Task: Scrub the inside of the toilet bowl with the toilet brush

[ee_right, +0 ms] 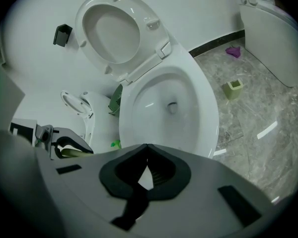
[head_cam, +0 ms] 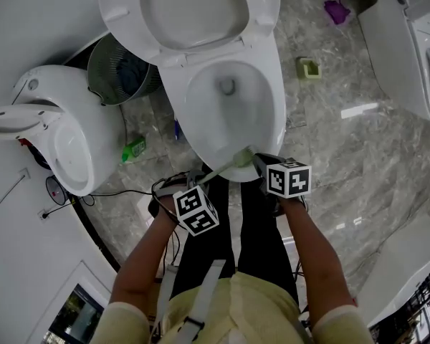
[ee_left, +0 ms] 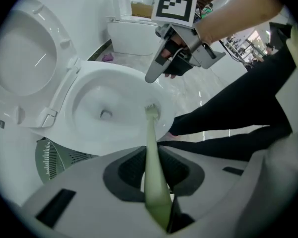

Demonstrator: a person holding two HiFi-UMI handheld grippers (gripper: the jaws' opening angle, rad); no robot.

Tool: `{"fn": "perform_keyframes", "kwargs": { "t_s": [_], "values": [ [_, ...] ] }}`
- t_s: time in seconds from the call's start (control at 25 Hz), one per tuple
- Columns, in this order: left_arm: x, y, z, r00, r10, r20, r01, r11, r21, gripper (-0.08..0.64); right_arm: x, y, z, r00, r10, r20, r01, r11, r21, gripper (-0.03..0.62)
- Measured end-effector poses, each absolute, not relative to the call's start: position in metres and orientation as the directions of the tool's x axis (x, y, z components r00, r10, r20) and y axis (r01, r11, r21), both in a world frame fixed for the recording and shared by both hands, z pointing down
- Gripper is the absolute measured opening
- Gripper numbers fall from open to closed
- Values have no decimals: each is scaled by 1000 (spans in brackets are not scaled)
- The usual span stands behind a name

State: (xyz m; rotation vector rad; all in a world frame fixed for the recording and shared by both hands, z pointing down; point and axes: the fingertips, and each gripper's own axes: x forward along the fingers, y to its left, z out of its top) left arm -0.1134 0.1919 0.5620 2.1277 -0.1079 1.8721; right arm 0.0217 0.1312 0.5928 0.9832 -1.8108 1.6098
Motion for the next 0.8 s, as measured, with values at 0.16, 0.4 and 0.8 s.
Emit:
{"fn": "perform_keyframes", "kwargs": {
  "t_s": [0.16, 0.4, 0.8],
  "values": [
    [-127, 182, 567, 84, 132, 988, -156, -977, 144, 83, 15, 134, 593, -601, -167, 782, -796, 40, -604, 15],
    [-141, 157, 572, -3, 93, 996, 3, -996, 93, 83, 4, 135, 591, -604, -157, 781, -795, 52, -604, 15],
    [-175, 113, 581, -134, -5, 991, 63, -998, 3, 83, 0, 131, 593, -606, -147, 782, -794, 55, -605, 15]
  ]
}}
